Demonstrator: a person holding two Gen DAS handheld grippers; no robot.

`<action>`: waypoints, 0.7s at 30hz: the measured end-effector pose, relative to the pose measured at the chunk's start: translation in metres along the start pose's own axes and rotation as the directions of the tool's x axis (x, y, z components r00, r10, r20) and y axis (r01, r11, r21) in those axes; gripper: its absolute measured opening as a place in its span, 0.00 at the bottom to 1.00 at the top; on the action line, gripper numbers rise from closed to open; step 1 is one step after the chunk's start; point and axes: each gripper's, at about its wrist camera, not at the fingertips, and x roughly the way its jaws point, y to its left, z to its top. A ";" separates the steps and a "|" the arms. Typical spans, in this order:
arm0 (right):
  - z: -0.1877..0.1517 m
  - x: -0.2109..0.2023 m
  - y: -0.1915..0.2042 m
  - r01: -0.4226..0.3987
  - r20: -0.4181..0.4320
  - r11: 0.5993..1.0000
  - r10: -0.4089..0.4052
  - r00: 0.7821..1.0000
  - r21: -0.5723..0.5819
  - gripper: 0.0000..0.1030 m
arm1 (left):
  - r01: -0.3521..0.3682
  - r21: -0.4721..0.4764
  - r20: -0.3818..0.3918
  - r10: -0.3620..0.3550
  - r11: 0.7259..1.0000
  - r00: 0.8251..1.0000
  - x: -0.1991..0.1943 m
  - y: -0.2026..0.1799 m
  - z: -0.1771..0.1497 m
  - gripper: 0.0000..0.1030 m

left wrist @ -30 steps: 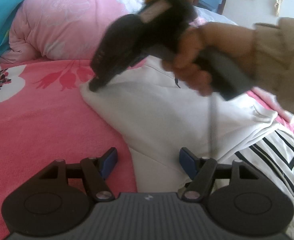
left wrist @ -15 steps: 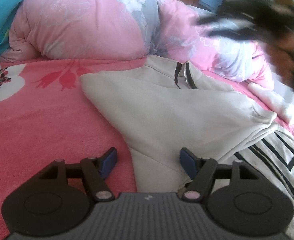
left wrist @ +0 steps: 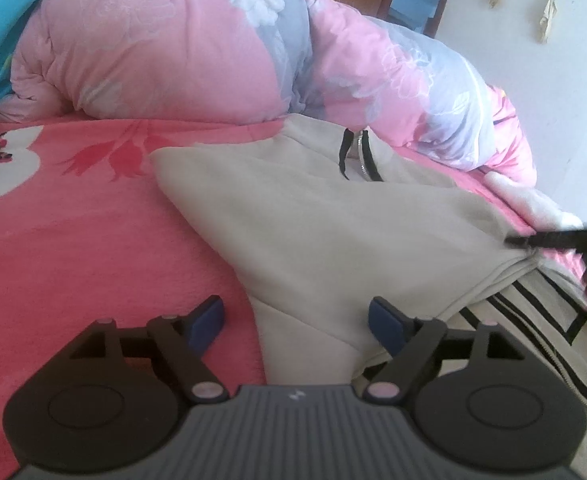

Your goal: Fold clothes

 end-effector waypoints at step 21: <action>0.023 0.041 0.004 0.004 0.058 0.999 -0.001 0.998 -0.049 0.22 | -0.212 0.157 -0.084 0.227 0.965 0.970 0.073 -0.046 0.044 0.61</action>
